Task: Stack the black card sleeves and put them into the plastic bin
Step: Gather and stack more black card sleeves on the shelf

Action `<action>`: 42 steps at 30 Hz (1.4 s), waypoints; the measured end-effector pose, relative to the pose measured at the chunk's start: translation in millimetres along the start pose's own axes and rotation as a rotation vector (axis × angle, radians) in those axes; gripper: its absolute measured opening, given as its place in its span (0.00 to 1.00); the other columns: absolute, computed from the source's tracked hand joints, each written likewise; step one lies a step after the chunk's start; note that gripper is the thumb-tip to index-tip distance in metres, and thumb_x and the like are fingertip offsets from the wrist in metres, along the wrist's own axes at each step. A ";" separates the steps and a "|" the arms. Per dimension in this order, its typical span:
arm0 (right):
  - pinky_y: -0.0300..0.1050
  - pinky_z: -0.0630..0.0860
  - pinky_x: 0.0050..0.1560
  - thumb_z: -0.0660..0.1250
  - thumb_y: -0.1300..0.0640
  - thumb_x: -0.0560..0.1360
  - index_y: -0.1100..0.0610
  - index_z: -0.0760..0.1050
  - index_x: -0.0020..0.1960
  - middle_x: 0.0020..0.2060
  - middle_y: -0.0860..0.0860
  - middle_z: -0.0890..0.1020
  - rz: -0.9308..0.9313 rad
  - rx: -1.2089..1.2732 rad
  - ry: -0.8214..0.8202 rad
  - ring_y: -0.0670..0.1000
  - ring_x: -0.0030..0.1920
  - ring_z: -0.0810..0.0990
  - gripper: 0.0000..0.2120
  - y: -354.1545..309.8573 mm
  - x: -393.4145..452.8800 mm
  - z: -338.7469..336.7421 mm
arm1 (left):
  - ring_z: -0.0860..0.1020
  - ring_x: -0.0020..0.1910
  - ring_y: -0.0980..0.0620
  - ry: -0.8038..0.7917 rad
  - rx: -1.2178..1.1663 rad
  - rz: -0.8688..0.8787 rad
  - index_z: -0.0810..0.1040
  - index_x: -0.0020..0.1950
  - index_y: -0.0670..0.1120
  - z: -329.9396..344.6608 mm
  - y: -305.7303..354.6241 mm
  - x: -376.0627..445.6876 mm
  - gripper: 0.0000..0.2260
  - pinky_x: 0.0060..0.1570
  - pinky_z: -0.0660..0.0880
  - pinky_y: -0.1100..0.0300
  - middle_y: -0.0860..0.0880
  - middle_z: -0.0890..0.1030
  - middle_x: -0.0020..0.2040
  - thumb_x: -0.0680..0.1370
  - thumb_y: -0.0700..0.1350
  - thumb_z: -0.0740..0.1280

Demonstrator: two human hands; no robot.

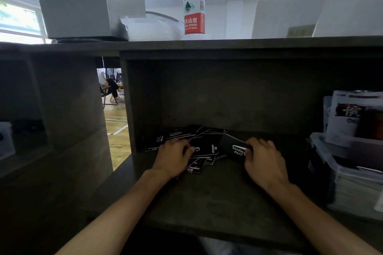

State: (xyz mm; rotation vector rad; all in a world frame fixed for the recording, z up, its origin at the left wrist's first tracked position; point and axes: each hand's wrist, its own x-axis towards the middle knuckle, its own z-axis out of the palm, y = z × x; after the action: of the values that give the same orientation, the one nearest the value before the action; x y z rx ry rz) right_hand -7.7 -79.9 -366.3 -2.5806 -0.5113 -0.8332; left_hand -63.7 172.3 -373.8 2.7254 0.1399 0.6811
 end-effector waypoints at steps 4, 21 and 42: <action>0.46 0.69 0.45 0.61 0.55 0.78 0.52 0.74 0.60 0.53 0.52 0.79 0.002 -0.015 -0.053 0.54 0.54 0.74 0.12 6.1 -0.1 -4.9 | 0.72 0.65 0.48 -0.134 -0.013 -0.065 0.73 0.66 0.51 -7.0 -2.8 -0.8 0.18 0.67 0.67 0.49 0.48 0.74 0.66 0.79 0.57 0.65; 0.42 0.69 0.45 0.61 0.57 0.79 0.52 0.74 0.61 0.52 0.50 0.79 -0.039 0.124 -0.024 0.46 0.49 0.70 0.11 31.4 -23.9 -20.1 | 0.75 0.51 0.63 0.186 -0.454 0.164 0.84 0.50 0.49 -37.8 34.2 -30.3 0.12 0.54 0.69 0.73 0.52 0.76 0.50 0.78 0.34 0.65; 0.41 0.68 0.49 0.65 0.52 0.78 0.49 0.73 0.64 0.52 0.47 0.72 -0.137 -0.004 -0.015 0.44 0.51 0.67 0.14 69.8 -22.1 -24.0 | 0.69 0.68 0.47 -0.040 0.020 -0.068 0.74 0.67 0.54 0.8 4.5 -7.0 0.19 0.67 0.65 0.47 0.49 0.74 0.67 0.77 0.57 0.67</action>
State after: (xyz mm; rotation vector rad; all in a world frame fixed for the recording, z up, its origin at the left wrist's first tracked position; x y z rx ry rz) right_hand -4.6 -155.9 -378.6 -2.5809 -0.6976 -0.8605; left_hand -69.4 166.7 -376.0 2.7374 0.2295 0.6088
